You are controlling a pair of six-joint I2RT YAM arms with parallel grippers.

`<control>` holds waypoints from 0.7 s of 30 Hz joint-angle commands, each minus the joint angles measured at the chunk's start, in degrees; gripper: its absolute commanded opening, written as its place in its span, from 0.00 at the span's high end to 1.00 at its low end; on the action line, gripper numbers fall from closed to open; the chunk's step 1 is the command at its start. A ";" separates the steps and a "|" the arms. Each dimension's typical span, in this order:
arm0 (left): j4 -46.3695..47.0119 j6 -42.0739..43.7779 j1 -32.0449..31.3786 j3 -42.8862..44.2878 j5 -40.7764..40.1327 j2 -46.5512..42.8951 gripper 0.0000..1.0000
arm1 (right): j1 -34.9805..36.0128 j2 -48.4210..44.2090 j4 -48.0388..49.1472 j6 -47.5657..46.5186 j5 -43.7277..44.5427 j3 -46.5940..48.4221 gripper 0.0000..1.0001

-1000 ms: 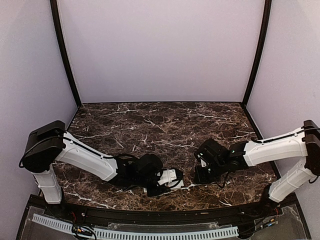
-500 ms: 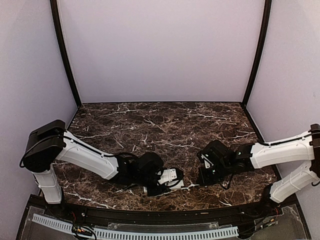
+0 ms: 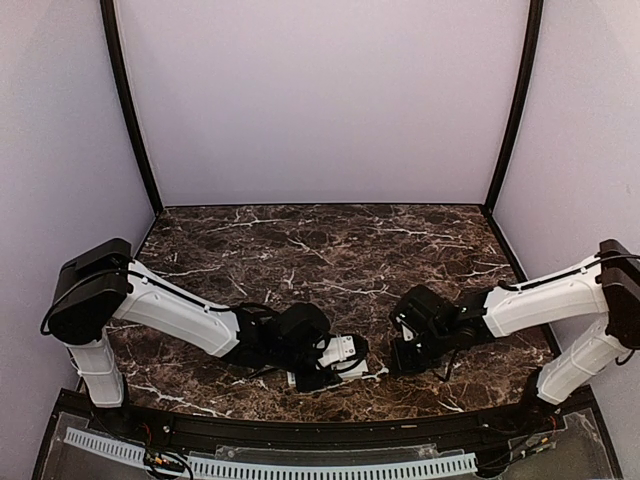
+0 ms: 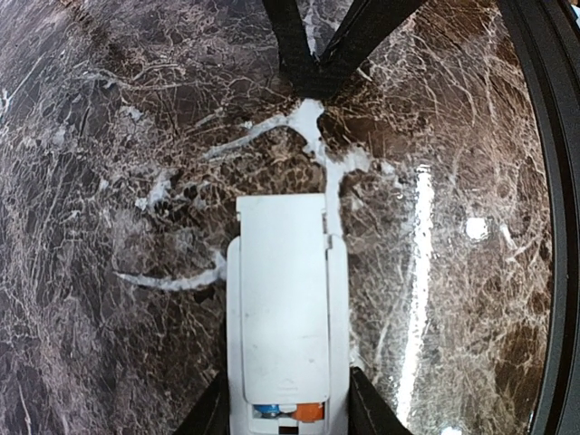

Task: Load the batteries into the remote control
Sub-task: Load the battery cover onto the remote control without the battery cover.

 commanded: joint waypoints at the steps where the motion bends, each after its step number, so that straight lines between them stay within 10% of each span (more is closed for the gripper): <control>1: -2.88 -0.79 -1.34 0.42 5.02 1.35 0.88 | 0.83 3.66 1.53 1.19 0.89 3.03 1.00; 8: -4.14 -0.06 -1.34 -1.67 3.71 -0.82 0.49 | 1.79 5.93 1.53 1.19 0.88 4.64 1.00; 21: -9.91 -2.87 -1.25 -8.36 -1.15 -7.96 0.37 | 1.88 6.36 0.77 -0.30 0.91 5.92 1.00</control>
